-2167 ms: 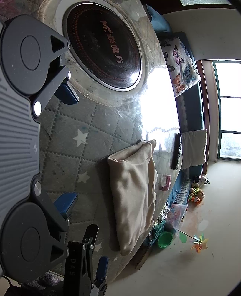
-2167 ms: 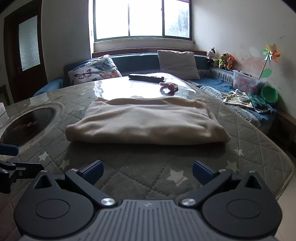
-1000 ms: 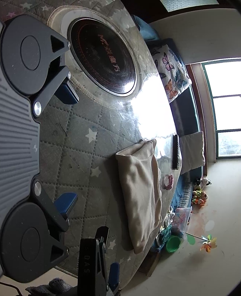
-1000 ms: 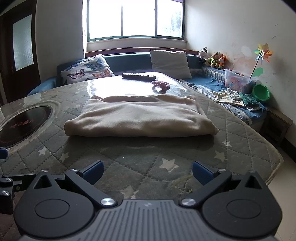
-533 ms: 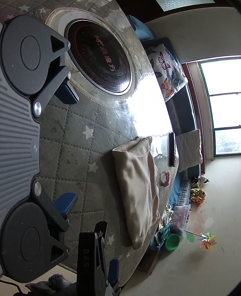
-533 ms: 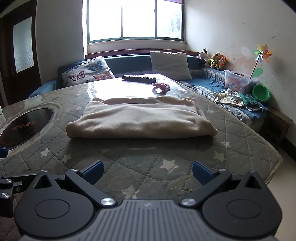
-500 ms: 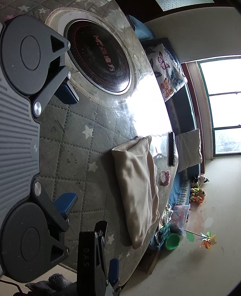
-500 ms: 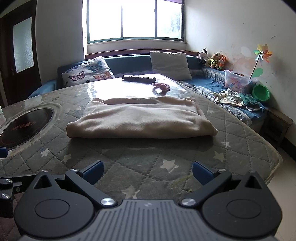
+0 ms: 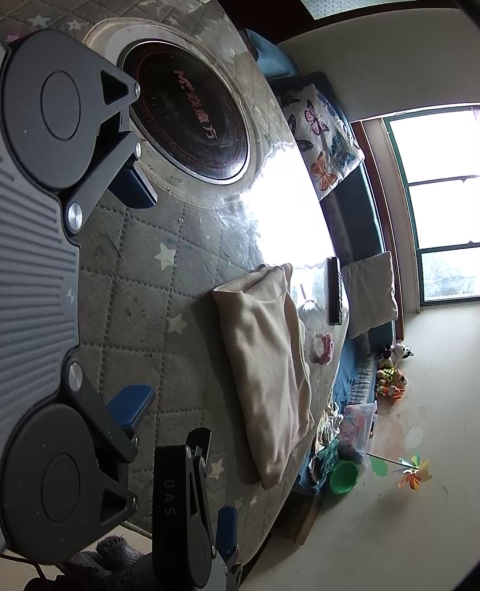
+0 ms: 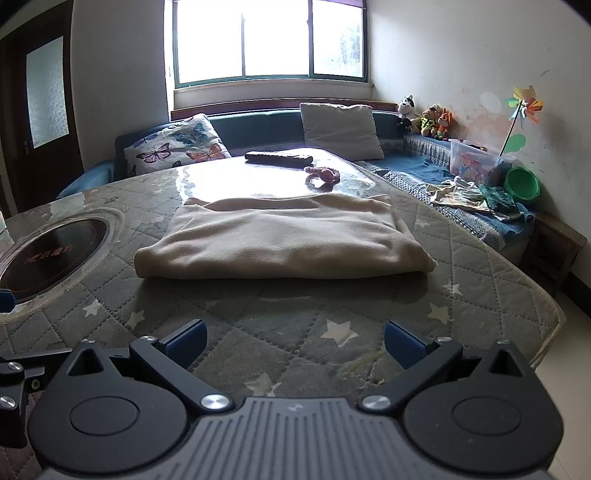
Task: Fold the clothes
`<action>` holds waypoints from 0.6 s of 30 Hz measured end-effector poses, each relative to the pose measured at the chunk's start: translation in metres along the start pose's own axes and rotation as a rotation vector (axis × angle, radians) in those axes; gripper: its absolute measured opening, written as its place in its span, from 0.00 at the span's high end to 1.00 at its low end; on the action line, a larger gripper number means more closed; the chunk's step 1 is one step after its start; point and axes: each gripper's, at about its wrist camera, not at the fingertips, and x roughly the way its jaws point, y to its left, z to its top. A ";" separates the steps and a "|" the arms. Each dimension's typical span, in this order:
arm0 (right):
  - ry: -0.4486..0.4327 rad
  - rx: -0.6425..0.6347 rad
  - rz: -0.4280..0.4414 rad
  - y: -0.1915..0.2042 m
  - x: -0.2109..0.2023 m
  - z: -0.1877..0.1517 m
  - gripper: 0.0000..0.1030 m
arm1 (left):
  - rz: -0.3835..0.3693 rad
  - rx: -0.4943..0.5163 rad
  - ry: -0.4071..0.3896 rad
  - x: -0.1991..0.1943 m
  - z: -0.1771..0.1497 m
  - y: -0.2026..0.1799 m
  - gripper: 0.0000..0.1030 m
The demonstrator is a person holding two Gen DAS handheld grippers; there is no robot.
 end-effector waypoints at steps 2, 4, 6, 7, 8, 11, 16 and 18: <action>0.000 0.001 0.000 0.000 0.000 0.001 0.00 | -0.002 0.001 0.001 0.001 0.001 0.000 0.00; 0.002 0.003 0.000 0.000 0.002 0.001 0.00 | -0.005 0.000 0.004 0.003 0.001 0.000 0.00; 0.005 0.005 -0.001 0.000 0.003 0.001 0.00 | -0.008 0.000 0.007 0.005 0.002 0.001 0.00; 0.007 0.005 0.000 -0.001 0.004 0.001 0.00 | -0.009 -0.001 0.008 0.007 0.002 0.001 0.00; 0.009 0.004 -0.001 -0.001 0.005 0.002 0.00 | -0.009 -0.002 0.010 0.008 0.003 0.002 0.00; 0.014 0.004 -0.001 -0.001 0.008 0.002 0.00 | -0.013 -0.006 0.013 0.013 0.005 0.004 0.00; 0.022 0.003 -0.005 -0.001 0.012 0.004 0.00 | -0.022 -0.009 0.014 0.020 0.010 0.006 0.00; 0.025 0.005 -0.007 -0.002 0.014 0.005 0.00 | -0.027 -0.007 0.013 0.022 0.012 0.006 0.00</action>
